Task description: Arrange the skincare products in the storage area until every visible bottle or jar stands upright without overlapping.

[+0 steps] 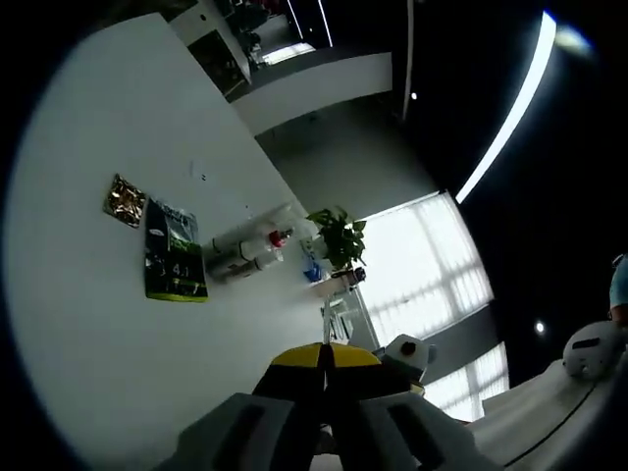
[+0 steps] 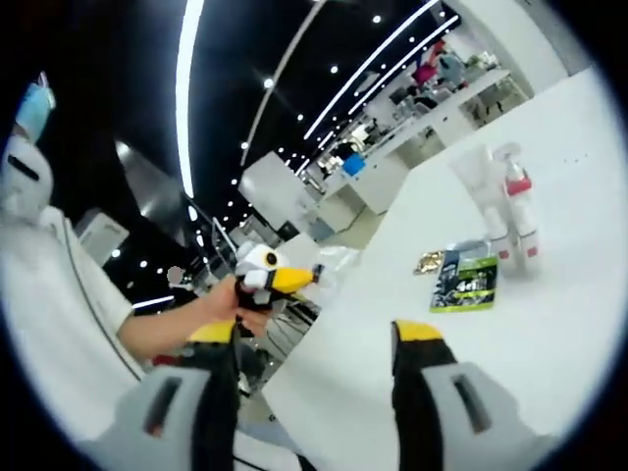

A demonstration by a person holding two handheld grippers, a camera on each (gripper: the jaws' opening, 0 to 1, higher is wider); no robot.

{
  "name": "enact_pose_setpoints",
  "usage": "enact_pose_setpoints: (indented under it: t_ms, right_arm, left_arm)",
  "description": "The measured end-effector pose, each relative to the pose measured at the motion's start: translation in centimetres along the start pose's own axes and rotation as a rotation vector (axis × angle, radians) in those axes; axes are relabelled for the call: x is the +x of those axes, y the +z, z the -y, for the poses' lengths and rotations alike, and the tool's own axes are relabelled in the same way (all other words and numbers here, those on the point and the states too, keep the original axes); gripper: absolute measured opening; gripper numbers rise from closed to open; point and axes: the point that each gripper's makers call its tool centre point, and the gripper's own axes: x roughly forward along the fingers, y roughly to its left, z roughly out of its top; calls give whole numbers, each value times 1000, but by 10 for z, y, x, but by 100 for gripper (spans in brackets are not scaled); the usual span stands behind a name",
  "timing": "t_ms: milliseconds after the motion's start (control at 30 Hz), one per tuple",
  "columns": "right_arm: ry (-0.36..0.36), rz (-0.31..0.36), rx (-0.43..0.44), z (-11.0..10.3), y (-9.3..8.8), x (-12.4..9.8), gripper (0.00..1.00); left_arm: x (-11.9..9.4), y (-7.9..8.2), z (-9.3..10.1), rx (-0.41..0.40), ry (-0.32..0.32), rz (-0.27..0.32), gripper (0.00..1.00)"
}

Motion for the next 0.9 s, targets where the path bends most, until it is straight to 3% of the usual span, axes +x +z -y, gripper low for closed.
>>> enact_pose_setpoints:
  t_ms: [200, 467, 633, 900]
  right_arm:
    - [-54, 40, 6, 7, 9, -11, 70]
    - [-105, 15, 9, 18, 2, -24, 72]
    - [-115, -8, 8, 20, -3, -26, 72]
    - [-118, -32, 20, 24, -6, -25, 72]
  left_arm:
    - [2, 11, -17, -26, 24, 11, 0]
    - [3, 35, -50, -45, 101, 60, 1]
    - [-2, 53, -79, -56, 184, 88, 1]
    - [0, 63, -120, -89, 286, 86, 1]
